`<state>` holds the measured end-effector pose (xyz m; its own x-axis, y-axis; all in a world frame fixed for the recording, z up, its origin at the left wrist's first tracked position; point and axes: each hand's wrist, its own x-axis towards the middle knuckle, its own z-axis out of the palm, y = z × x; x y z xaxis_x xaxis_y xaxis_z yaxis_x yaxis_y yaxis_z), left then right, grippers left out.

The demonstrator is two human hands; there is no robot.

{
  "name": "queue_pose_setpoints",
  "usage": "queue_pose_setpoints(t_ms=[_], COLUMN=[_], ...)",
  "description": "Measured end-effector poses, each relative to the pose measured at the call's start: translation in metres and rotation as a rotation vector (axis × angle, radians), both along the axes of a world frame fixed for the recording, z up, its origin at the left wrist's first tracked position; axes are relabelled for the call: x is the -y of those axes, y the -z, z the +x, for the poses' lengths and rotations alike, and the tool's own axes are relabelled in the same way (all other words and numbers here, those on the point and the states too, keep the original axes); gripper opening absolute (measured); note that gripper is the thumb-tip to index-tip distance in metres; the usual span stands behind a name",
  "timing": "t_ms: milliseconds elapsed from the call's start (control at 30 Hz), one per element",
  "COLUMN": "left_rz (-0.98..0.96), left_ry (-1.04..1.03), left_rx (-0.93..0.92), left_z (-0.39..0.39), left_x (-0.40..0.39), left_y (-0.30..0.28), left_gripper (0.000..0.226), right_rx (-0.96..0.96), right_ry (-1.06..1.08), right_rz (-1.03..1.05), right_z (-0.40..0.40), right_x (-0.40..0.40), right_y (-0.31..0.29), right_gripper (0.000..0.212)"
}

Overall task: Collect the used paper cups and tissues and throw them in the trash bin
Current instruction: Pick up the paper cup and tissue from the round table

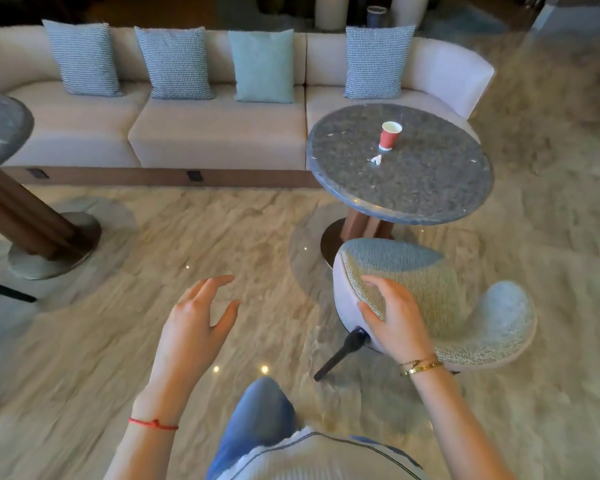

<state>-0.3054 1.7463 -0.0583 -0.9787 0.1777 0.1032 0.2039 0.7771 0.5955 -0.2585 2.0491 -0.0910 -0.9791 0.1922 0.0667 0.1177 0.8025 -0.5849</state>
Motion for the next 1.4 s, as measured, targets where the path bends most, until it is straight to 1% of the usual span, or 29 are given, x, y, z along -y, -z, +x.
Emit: queue_pose_setpoints(t_ms=[133,267,533,733,933,1067,1200,1400], left_rz=[0.003,0.002,-0.035,-0.027,0.031,0.051,0.079,0.051], left_ry=[-0.024,0.011,0.252,0.456,0.623,0.693,0.745,0.806], left_rx=[-0.002,-0.009,-0.040,-0.034,-0.009,0.038,0.084,0.188], left_z=[-0.072,-0.163,-0.367,-0.492,-0.582,-0.631,-0.670,-0.712], left_x=[-0.010,-0.024,-0.065,-0.122,-0.205,-0.272,-0.344,-0.439], left_y=[0.007,0.011,0.001,0.002,0.017,0.035,0.052,0.082], left_gripper=[0.036,0.037,0.044,0.047,0.053,0.055,0.059,0.070], right_rx=[0.006,-0.011,-0.040,-0.015,0.043,0.069,0.121,0.226], right_ry=[-0.008,0.025,0.235,0.405,0.514,0.567,0.616,0.665], right_rz=[-0.020,-0.036,-0.096,-0.075,-0.072,-0.079,-0.093,-0.126], right_z=[-0.073,-0.150,-0.303,-0.381,-0.436,-0.476,-0.517,-0.565], right_x=[-0.008,-0.016,-0.033,-0.061,-0.110,-0.152,-0.199,-0.251], right_y=[0.006,0.016,0.022,0.028,0.044,0.058,0.071,0.101], right_gripper=[0.042,0.040,0.041,0.041,0.041,0.041,0.042,0.045])
